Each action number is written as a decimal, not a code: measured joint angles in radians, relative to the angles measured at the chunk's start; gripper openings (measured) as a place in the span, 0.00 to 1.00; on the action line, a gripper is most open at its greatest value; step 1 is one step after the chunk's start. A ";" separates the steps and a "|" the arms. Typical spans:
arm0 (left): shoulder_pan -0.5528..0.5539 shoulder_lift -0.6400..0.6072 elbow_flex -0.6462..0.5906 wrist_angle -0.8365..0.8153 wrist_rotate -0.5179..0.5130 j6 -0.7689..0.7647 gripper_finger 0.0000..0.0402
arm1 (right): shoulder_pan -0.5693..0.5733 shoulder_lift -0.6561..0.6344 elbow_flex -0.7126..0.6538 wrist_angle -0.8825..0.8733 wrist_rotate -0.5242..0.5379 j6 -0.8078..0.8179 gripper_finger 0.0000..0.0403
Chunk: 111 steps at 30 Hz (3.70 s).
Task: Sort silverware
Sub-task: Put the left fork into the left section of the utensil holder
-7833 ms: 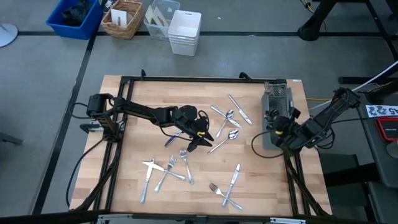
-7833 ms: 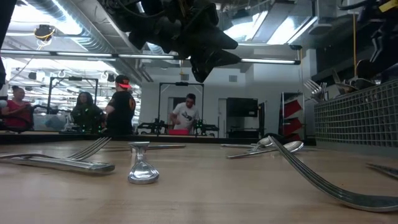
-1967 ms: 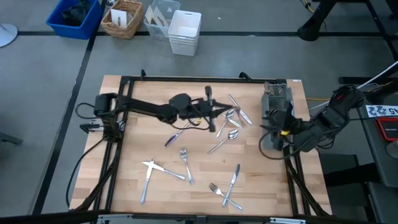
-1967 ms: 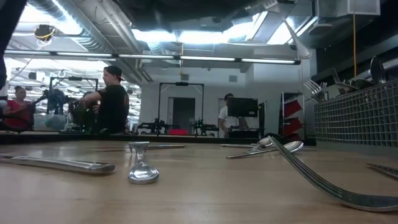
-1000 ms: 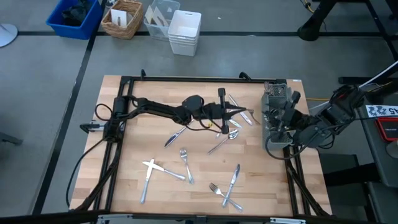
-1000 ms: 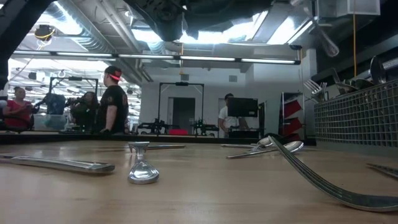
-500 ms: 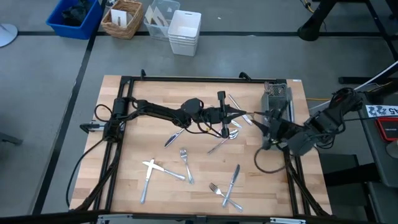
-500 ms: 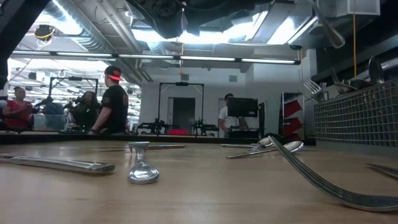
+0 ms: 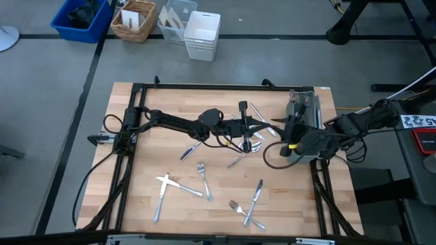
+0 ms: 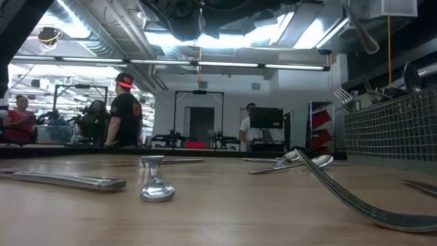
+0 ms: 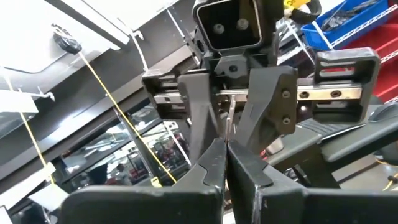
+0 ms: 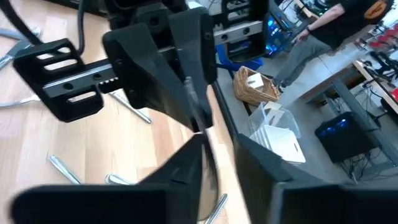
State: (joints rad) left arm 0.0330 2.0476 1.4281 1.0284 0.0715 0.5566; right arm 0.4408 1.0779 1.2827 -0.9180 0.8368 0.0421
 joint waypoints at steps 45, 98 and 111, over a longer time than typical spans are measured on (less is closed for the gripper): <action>-0.008 -0.002 -0.001 -0.367 -0.225 -0.081 0.29 | -0.640 -0.023 -0.001 -0.206 0.380 0.131 0.02; -0.007 -0.001 -0.001 -0.684 -0.224 -0.237 0.29 | -1.059 0.000 -0.561 0.484 0.324 0.030 0.02; -0.007 -0.001 -0.001 -0.684 -0.224 -0.233 0.29 | -1.057 0.000 -0.577 0.467 0.174 0.024 0.06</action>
State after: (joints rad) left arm 0.0257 2.0464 1.4273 0.3447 -0.1528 0.3241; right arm -0.6163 1.0779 0.7059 -0.4509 1.0112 0.0662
